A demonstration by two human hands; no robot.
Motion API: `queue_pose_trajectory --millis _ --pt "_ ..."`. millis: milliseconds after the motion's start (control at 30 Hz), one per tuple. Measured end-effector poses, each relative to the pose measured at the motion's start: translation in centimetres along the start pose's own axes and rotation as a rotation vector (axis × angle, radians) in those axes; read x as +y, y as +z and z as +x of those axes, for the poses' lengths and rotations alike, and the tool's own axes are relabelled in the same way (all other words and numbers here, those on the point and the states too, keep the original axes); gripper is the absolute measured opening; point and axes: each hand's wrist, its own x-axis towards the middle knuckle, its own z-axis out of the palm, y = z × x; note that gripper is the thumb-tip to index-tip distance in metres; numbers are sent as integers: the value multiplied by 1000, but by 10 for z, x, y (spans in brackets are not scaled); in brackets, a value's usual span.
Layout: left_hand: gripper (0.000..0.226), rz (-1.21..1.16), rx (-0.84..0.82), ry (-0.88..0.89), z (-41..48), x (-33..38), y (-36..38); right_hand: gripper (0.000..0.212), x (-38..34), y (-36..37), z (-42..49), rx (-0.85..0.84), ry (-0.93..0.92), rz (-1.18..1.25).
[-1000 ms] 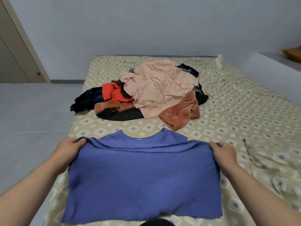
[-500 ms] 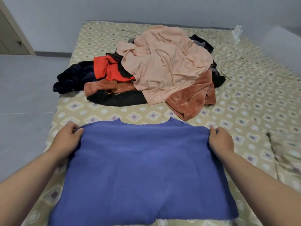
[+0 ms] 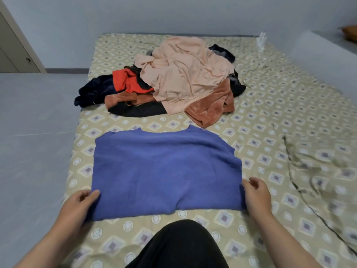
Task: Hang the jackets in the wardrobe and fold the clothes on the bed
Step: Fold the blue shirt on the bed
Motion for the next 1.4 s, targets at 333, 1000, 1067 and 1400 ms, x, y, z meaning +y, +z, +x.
queue_pose_trajectory --millis 333,1000,1067,1400 --pt "11 -321 -155 -413 -56 36 -3 21 -28 -9 -47 -333 554 310" --pt "23 -1093 -22 155 -127 275 -60 49 -229 -109 -77 -74 -232 713" --pt "23 -1087 -23 107 -107 271 -48 22 -233 -93 -69 -72 -262 666" --pt "34 -836 57 -220 72 177 29 22 -185 62 32 -357 -122 305"
